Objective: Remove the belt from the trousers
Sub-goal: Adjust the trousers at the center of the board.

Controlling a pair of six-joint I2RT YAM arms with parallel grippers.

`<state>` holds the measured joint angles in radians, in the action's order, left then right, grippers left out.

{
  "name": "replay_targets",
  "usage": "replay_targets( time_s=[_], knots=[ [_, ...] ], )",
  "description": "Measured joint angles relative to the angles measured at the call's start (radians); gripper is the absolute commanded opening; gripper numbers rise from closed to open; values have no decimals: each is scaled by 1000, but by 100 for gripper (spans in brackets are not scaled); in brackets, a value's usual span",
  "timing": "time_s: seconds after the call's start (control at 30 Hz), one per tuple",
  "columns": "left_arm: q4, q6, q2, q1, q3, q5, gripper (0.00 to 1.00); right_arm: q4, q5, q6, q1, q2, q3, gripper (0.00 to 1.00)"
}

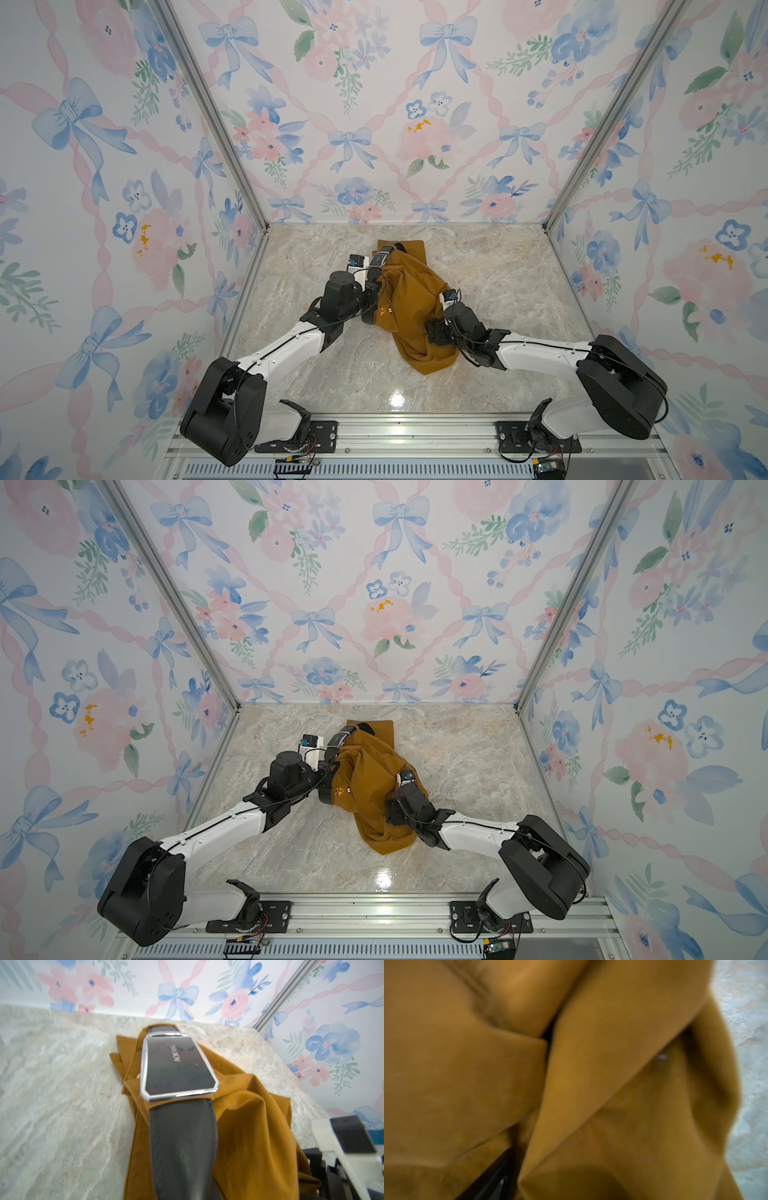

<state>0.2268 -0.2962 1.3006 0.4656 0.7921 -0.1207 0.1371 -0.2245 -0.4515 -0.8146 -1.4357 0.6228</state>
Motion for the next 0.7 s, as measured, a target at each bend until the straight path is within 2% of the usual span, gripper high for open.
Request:
replay_targets(
  time_s=[0.07,0.2,0.27,0.37,0.43,0.53,0.7],
  knots=[
    [-59,117,-2,7,127,-9,0,-95,12,54,-25,37,61,90],
    [-158,345,-3,9,329,-69,0,-327,18,217,-37,96,321,91],
    [-214,461,12,8,430,-121,0,-391,18,299,-26,177,420,89],
    [-259,601,49,8,524,-220,0,-410,30,376,33,346,460,85],
    [-276,673,63,8,524,-300,0,-395,27,419,97,448,449,81],
    [-311,751,87,8,490,-414,0,-355,29,474,187,529,412,80],
    [-356,790,114,13,407,-497,0,-341,31,596,213,445,375,88]
  ],
)
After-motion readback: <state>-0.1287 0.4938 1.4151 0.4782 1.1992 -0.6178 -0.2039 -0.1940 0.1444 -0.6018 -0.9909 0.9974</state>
